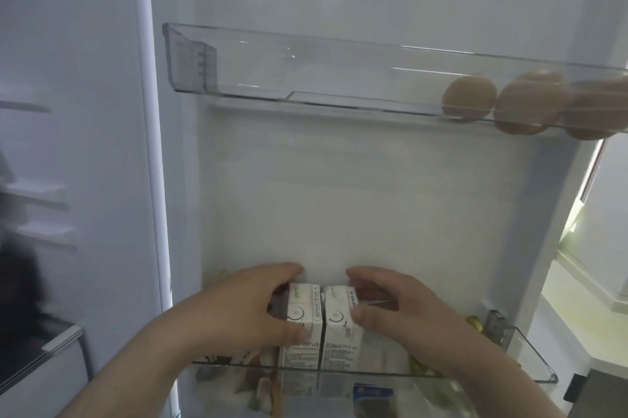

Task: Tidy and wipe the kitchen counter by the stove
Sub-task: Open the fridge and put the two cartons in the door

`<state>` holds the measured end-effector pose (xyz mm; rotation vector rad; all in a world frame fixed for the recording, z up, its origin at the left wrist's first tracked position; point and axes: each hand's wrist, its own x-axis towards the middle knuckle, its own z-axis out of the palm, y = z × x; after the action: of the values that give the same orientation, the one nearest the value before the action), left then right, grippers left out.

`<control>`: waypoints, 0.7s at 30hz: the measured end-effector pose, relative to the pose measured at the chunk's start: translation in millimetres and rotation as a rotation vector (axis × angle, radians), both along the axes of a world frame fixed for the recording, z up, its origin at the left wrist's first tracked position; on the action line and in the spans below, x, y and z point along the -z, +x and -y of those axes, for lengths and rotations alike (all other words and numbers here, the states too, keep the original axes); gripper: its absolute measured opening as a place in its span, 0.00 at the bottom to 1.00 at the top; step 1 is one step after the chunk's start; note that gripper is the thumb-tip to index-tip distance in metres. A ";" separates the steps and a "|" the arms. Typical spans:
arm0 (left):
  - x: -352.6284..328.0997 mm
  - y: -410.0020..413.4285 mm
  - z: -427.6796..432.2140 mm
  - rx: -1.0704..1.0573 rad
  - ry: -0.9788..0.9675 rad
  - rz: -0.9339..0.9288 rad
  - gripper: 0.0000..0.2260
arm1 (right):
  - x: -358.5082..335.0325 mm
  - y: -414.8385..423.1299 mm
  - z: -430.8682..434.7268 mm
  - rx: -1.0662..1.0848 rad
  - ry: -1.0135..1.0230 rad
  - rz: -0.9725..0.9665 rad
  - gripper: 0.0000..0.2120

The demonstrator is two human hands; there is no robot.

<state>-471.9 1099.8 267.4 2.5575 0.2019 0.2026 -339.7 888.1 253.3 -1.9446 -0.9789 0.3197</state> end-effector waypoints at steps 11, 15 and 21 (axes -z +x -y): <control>-11.9 -14.0 54.7 0.062 -0.230 0.458 0.24 | -15.0 17.4 51.9 -0.013 0.207 0.045 0.18; -13.4 2.1 89.2 0.087 -0.238 0.475 0.13 | -15.2 38.3 69.7 -0.086 0.255 -0.035 0.19; -4.1 44.5 153.0 0.077 -0.241 0.444 0.14 | -20.5 78.3 123.9 -0.268 0.375 -0.206 0.25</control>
<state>-427.4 946.8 271.5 2.2114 -0.0409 0.6635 -261.5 764.1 273.8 -1.4159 -1.0768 0.4441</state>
